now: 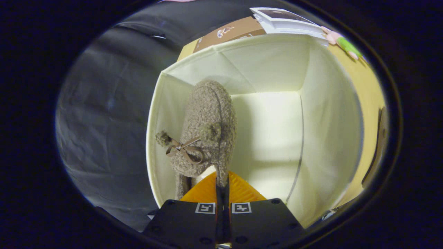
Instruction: Open the storage box then place both shoes into the box .Put the left shoe in first, then the right shoe, with the right side of both shoes facing outward in a uniform manner.
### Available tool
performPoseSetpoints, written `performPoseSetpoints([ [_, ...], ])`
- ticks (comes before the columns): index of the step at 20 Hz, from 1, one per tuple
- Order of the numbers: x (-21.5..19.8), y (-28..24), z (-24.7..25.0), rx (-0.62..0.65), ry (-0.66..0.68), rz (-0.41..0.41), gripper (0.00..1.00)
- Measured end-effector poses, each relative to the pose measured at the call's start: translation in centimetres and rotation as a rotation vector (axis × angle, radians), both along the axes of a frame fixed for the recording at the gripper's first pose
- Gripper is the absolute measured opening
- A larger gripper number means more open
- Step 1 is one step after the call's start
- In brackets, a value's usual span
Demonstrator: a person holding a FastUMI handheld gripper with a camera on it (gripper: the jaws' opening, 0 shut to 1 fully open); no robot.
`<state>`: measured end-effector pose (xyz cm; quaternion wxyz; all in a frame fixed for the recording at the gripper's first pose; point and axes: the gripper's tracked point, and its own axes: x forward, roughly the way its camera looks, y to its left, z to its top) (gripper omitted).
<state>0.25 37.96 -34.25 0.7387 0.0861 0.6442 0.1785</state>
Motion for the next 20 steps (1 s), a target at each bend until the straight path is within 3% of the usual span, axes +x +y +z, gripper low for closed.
performPoseSetpoints([
  [3,0.3,-0.3,-0.5,-0.036,-0.033,0.012,0.06],
  [5,0.2,0.1,-0.3,-0.023,-0.019,0.023,0.15],
  [13,-1.8,1.2,5.6,0.165,0.021,0.081,1.00],
  [20,-3.0,-3.7,11.6,0.245,0.001,0.111,1.00],
])
